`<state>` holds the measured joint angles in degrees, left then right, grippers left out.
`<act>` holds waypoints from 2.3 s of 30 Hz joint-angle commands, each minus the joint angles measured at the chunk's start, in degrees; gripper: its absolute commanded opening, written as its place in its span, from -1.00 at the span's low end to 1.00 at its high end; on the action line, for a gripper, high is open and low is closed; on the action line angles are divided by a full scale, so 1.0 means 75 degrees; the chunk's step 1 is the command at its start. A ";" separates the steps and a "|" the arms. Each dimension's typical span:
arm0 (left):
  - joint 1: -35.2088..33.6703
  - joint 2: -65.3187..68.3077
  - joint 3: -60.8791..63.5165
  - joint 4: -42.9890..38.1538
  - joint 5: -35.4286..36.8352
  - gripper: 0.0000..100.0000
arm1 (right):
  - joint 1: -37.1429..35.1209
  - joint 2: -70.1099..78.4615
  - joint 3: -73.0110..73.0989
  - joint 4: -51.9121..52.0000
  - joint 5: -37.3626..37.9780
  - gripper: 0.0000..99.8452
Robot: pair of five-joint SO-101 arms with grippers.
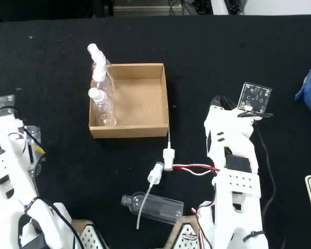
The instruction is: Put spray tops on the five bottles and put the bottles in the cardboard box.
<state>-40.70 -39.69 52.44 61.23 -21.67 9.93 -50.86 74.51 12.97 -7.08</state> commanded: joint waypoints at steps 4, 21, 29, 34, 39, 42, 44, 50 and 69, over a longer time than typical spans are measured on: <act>0.0041 0.1196 -0.0404 -0.0750 0.1922 -0.89 | 0.0129 -0.0147 -0.0076 -0.0199 0.0012 -0.95; -0.0135 0.2227 -0.2842 0.0281 0.2602 -0.54 | -0.0105 -0.0158 -0.0006 -0.0234 0.0012 -0.95; -0.0170 0.3516 -0.4062 -0.0891 0.0985 -0.54 | -0.0129 -0.0158 0.0029 -0.0188 0.0012 -0.95; -0.0475 0.4806 -0.4062 -0.1348 -0.0141 -0.54 | -0.0141 -0.0170 0.0111 -0.0234 0.0012 -0.95; -0.0967 0.5404 -0.4073 -0.1911 -0.0234 -0.54 | -0.0141 -0.0158 0.0123 -0.0234 0.0012 -0.95; -0.1354 0.5415 -0.4062 -0.1875 -0.0434 -0.54 | -0.0141 -0.0158 0.0123 -0.0234 0.0012 -0.95; -0.1635 0.5415 -0.4015 -0.1840 -0.0832 -0.54 | -0.0141 -0.0158 0.0123 -0.0234 0.0012 -0.95; -0.2678 0.5415 -0.4050 -0.1840 -0.1629 -0.54 | -0.0152 -0.0158 0.0123 -0.0234 0.0012 -0.95; -0.3323 0.5275 -0.4261 -0.1817 -0.4314 -0.55 | -0.0152 -0.0158 0.0100 -0.0234 0.0012 -0.95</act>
<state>-64.18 1.36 25.45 47.96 -52.70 9.93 -50.86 75.91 12.79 -7.08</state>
